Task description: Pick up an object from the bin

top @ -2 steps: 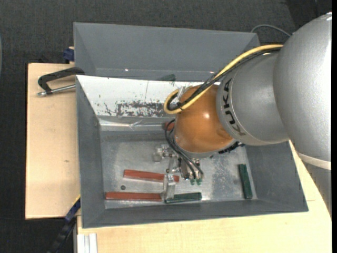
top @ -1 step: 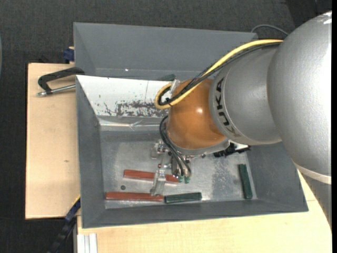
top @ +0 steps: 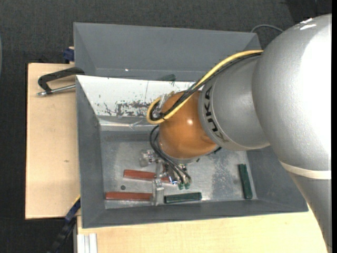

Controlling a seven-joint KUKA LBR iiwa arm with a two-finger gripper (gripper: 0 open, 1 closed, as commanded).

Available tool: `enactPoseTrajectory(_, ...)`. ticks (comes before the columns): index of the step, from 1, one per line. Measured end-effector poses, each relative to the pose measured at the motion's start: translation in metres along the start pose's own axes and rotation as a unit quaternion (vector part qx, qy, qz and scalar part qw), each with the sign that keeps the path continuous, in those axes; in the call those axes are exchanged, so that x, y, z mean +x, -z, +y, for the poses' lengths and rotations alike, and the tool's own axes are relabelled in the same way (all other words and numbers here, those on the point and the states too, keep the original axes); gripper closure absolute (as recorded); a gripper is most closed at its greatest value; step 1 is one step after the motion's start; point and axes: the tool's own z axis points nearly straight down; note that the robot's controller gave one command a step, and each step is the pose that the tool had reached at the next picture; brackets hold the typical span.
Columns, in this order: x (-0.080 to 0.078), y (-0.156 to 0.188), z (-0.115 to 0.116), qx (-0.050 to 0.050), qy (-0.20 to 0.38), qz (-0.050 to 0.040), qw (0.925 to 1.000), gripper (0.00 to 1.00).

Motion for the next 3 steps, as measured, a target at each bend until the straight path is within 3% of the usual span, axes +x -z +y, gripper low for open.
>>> enactPoseTrajectory(1,0.0006,-0.0094,-0.0017,-0.001,-0.061,0.0010,0.9981,1.00)
enactPoseTrajectory(3,0.0008,-0.0057,-0.0023,0.000,-0.071,0.0003,0.9975,1.00)
